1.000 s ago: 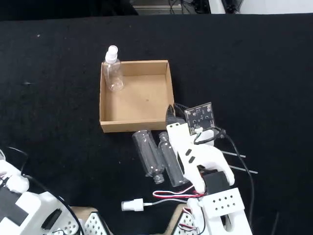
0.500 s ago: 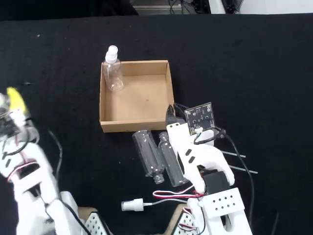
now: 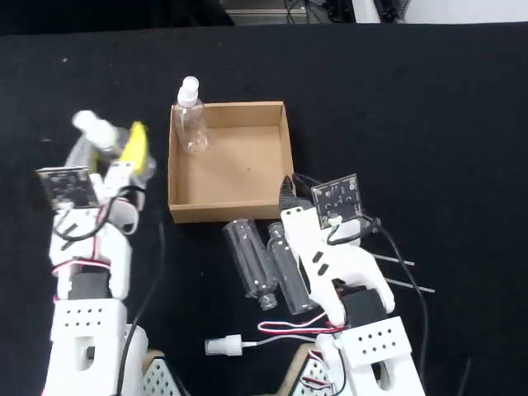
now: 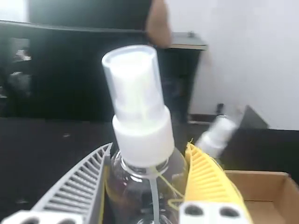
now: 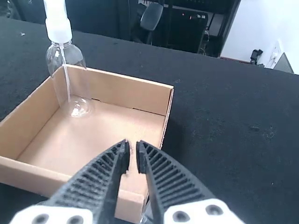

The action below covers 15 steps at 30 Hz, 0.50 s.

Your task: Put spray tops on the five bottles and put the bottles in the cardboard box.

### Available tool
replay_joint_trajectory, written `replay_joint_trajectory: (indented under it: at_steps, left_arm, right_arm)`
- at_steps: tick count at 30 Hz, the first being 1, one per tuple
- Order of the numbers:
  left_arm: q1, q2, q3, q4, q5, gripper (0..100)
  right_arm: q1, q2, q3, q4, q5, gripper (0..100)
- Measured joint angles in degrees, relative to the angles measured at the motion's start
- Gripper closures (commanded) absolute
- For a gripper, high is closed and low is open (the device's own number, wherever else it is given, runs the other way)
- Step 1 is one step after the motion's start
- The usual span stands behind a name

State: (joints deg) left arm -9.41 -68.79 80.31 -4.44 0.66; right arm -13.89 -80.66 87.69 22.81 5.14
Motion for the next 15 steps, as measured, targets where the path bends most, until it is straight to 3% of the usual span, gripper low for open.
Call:
replay_joint_trajectory:
  at_steps: [7, 15]
  left_arm:
    - [6.24, 5.54, -2.20, -3.08, 2.29, 97]
    - [11.08, 19.69, -2.20, -16.09, 2.29, 97]
  right_arm:
    - [-0.44, 0.00, 0.00, 0.00, 0.00, 98.0]
    - [-0.70, 0.00, 0.00, 0.00, 0.00, 98.0]
